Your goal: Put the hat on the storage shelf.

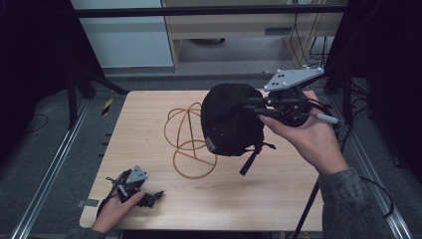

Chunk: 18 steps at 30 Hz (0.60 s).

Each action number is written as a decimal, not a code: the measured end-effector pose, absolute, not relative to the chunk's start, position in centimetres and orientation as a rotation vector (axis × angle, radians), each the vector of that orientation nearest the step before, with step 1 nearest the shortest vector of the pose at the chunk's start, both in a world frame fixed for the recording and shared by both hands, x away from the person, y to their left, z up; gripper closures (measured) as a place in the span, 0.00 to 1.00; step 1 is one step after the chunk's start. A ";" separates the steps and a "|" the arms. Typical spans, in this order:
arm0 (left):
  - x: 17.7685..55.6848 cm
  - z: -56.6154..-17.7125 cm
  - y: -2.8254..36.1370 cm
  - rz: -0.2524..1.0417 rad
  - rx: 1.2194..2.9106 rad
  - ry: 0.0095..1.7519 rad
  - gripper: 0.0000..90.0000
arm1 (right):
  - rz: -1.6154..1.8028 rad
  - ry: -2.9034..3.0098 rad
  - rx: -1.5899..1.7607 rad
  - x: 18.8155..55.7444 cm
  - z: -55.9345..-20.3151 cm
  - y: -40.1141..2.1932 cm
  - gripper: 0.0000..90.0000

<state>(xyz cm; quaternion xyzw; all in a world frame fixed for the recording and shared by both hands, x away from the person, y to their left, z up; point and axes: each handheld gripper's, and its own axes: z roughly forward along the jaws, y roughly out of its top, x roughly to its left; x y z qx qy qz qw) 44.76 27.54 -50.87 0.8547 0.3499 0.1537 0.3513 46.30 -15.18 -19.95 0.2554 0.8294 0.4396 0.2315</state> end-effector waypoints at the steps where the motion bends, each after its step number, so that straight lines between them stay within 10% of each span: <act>1: 44.8 -50.9 27.5 0.398 2.212 0.906 0.00 | 1.207 2.281 0.700 46.4 -19.9 -15.0 0.82; 18: 44.7 -50.9 27.5 0.399 2.210 0.907 0.00 | 1.211 2.293 0.666 47.0 -19.1 -13.1 0.82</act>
